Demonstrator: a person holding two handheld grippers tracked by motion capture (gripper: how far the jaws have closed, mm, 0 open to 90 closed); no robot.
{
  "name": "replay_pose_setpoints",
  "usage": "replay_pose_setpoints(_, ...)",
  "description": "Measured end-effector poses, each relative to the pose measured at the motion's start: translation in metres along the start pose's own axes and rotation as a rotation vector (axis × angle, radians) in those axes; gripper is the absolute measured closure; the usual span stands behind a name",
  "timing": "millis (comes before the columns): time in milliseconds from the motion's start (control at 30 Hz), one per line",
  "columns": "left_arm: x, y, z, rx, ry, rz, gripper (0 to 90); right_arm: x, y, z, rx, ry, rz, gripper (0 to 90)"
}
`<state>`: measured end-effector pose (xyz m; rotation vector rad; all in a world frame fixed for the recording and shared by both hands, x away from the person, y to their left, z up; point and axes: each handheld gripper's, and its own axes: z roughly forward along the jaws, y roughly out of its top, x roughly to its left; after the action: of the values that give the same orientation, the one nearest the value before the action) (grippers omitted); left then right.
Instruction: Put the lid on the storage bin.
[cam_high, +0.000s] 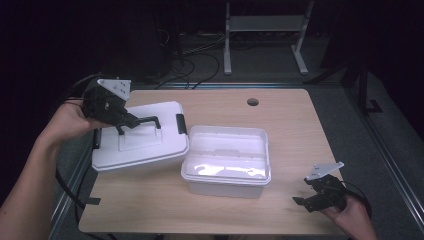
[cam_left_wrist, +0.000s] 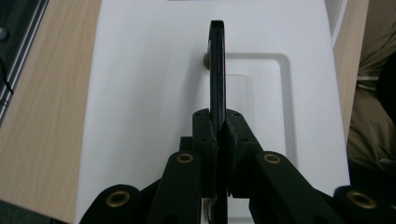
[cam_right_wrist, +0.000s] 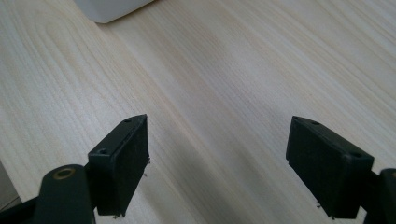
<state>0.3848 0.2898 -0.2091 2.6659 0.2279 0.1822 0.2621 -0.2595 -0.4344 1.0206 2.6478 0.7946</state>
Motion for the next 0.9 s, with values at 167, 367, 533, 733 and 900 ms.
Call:
replay_pose_setpoints(167,-0.002,0.017,0.007,-0.005,-0.011,0.028,84.3,0.000,-0.001,-0.002,-0.004,-0.005,0.001,20.8)
replay_pose_setpoints(367,-0.005,0.035,0.024,-0.017,-0.033,0.051,84.3,0.000,0.000,-0.001,-0.004,-0.003,-0.006,20.7)
replay_pose_setpoints(533,-0.008,0.050,0.040,-0.027,-0.063,0.074,84.3,0.000,0.000,0.000,0.000,-0.002,-0.004,20.7)
replay_pose_setpoints(733,-0.012,0.066,0.056,-0.036,-0.081,0.101,84.3,0.000,0.000,-0.001,-0.005,-0.002,-0.004,20.7)
replay_pose_setpoints(900,-0.014,0.075,0.067,-0.040,-0.097,0.108,84.3,0.000,0.000,-0.001,-0.007,-0.002,-0.004,20.7)
